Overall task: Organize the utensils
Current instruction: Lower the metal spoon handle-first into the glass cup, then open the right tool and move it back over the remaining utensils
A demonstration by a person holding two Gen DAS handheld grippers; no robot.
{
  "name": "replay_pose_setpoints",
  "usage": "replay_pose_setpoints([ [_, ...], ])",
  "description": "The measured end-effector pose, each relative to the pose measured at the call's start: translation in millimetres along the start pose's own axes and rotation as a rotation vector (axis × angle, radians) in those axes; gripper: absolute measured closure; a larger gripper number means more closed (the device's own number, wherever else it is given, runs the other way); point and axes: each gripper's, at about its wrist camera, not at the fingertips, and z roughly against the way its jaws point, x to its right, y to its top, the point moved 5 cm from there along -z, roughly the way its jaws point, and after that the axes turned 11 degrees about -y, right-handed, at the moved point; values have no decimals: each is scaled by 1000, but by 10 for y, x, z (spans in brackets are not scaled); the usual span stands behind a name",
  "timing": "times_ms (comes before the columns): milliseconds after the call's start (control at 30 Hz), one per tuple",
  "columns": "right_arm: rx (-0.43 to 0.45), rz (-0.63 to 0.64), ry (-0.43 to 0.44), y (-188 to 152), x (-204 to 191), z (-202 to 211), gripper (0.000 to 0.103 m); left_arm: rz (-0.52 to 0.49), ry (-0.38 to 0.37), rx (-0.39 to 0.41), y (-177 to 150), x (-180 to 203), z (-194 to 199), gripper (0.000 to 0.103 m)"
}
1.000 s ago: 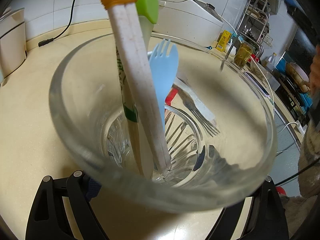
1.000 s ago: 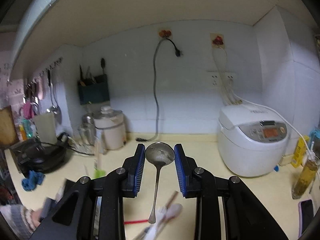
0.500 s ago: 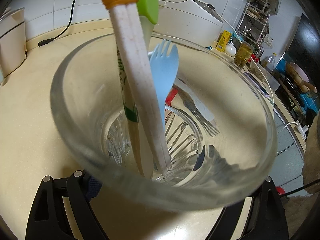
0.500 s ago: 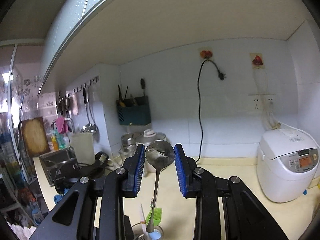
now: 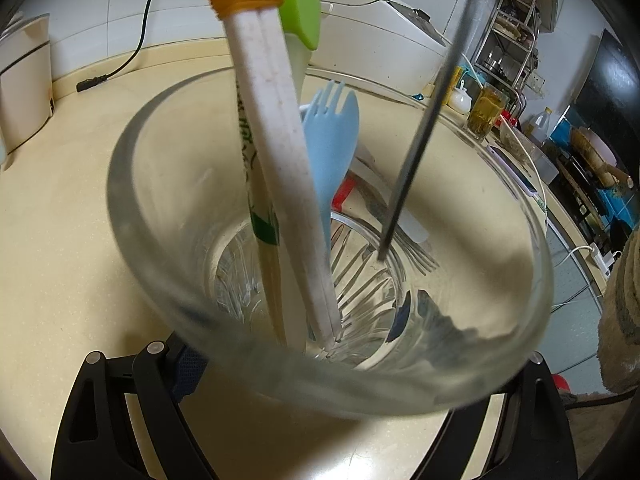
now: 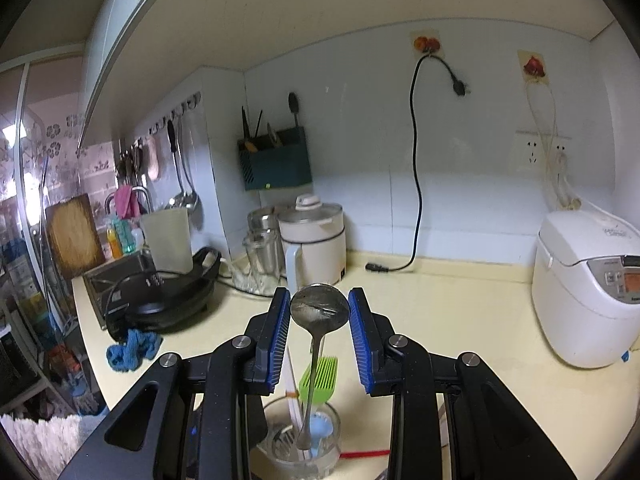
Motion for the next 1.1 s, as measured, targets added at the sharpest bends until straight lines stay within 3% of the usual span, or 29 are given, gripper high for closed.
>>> replay_pose_setpoints([
  [233,-64,8,-19,-86,-9,-75,73,0,1,0,2,-5,6,13],
  [400,-183,20,-6,-287,-51,-314,73,-2,2,-1,0,-9,4,13],
  [567,-230,18,5,-428,-116,-452,73,0,0,0,-2,-10,4,13],
  [833,-207,17,-2,-388,-157,-445,72,3,-4,2,-10,-17,-4,13],
  [1100,-70,-36,-51,-225,59,-125,70,2,-2,1,-10,-27,-3,13],
])
